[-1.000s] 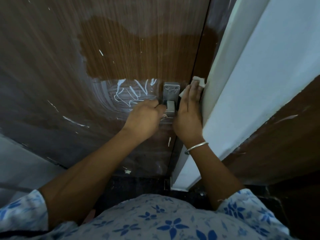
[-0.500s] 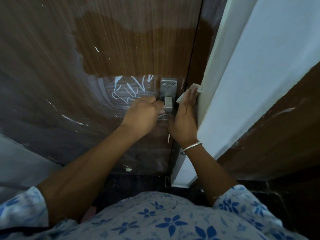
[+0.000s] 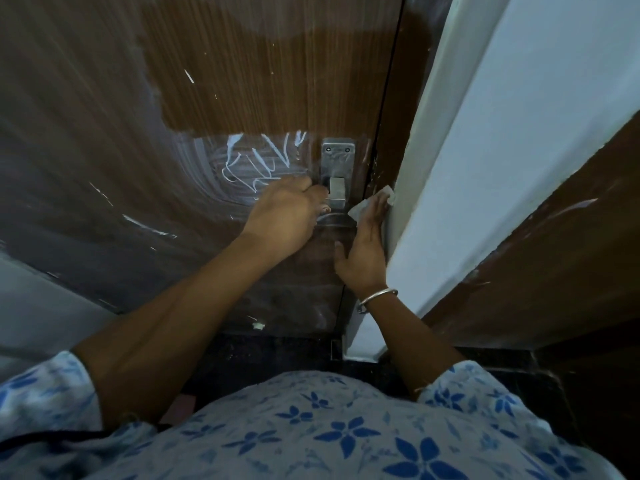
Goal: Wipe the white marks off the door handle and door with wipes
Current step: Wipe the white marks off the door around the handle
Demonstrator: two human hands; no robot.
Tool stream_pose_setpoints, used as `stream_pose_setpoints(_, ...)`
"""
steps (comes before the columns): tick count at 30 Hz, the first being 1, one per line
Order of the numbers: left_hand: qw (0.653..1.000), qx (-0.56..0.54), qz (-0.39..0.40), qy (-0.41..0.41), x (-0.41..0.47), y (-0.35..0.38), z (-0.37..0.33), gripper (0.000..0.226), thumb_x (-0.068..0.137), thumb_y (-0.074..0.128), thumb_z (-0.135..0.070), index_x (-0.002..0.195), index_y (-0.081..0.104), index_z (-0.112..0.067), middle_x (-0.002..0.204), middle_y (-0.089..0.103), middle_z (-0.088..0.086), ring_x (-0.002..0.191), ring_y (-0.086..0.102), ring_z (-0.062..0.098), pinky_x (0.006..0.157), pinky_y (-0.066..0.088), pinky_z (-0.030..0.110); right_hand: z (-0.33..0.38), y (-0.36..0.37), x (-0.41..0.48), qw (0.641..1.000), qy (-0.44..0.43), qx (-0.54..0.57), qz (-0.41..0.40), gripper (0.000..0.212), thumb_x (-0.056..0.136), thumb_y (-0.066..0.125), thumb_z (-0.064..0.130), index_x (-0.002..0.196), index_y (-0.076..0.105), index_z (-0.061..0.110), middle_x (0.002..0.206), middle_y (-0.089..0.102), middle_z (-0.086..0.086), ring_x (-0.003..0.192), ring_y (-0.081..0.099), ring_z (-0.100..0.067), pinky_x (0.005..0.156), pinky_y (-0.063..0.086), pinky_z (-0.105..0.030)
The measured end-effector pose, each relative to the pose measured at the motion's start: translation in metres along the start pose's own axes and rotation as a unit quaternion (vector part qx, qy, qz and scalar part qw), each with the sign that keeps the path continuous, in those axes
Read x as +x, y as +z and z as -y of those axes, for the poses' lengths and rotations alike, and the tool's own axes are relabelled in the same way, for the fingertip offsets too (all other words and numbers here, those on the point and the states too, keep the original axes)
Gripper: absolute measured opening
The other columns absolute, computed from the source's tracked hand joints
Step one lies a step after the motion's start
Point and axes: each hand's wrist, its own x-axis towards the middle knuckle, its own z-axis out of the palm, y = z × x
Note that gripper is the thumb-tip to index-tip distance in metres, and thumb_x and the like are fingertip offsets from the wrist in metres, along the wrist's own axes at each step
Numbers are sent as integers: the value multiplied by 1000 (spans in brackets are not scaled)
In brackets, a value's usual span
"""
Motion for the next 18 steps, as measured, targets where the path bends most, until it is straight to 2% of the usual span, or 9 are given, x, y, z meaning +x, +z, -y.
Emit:
stream_pose_setpoints(4, 1000, 5, 5, 0, 0, 0, 0, 28, 94, 48, -17, 110, 60, 1, 100, 60, 22, 93, 55, 37, 78, 46, 44, 2, 16, -9, 997, 50, 42, -28, 93, 80, 60, 1, 145, -6, 6, 155, 4, -11, 134, 1, -4, 103, -2, 3)
stream_pose_setpoints(6, 1000, 10, 13, 6, 0, 0, 1, 29, 95, 47, -17, 113, 59, 1, 102, 60, 22, 94, 55, 37, 79, 46, 45, 2, 22, -10, 995, 68, 65, -41, 94, 78, 60, -2, 147, -4, 6, 155, 8, -14, 135, 5, -6, 108, 2, -1)
stream_pose_setpoints(8, 1000, 10, 17, 19, 1, -1, 4, 28, 95, 46, -16, 114, 58, 0, 103, 60, 21, 94, 55, 37, 79, 46, 45, -3, 22, -14, 995, 79, 60, -27, 94, 79, 58, -1, 146, -7, 15, 156, 9, -13, 141, 12, -19, 116, 18, -22)
stream_pose_setpoints(10, 999, 13, 25, 24, 1, 0, 5, 28, 95, 46, -15, 116, 57, -1, 104, 59, 21, 94, 55, 36, 80, 47, 45, -4, 21, -20, 996, 78, 44, -25, 89, 83, 56, 1, 145, -5, 21, 156, 16, -10, 140, 23, -27, 113, 29, -37)
stream_pose_setpoints(12, 999, 19, 29, 15, 1, 1, 5, 28, 94, 46, -14, 117, 56, -1, 104, 59, 21, 95, 54, 36, 79, 46, 46, -2, 18, -19, 994, 88, 29, -59, 75, 89, 54, 6, 148, 9, 18, 149, 34, -9, 132, 39, -25, 108, 37, -35)
stream_pose_setpoints(14, 999, 21, 32, 9, 1, 1, 3, 28, 94, 46, -14, 116, 56, 0, 104, 58, 21, 95, 54, 37, 79, 45, 47, 1, 19, -13, 978, 158, 62, -117, 56, 93, 52, 10, 144, 31, 10, 130, 56, -3, 113, 52, -16, 95, 45, -21)
stream_pose_setpoints(16, 999, 17, 29, 7, 2, 1, 2, 27, 93, 47, -14, 112, 57, 1, 102, 58, 22, 94, 54, 38, 78, 46, 46, 19, 15, 3, 932, 282, 131, -183, 35, 94, 51, 7, 128, 50, -4, 102, 65, -4, 90, 57, -14, 74, 48, -11)
stream_pose_setpoints(17, 999, 16, 27, 5, 2, 1, 2, 26, 93, 47, -14, 111, 58, 1, 102, 58, 22, 94, 54, 38, 78, 46, 45, 24, 14, 10, 902, 339, 187, -193, 30, 94, 52, 5, 121, 54, -8, 99, 65, -8, 84, 59, -16, 71, 50, -12)
stream_pose_setpoints(18, 1000, 15, 26, 1, 2, 1, 2, 26, 92, 47, -14, 111, 58, 0, 102, 58, 22, 94, 55, 37, 78, 46, 45, 29, 9, 15, 892, 367, 193, -181, 30, 93, 52, 4, 121, 56, -6, 107, 64, -12, 88, 62, -19, 75, 52, -16)
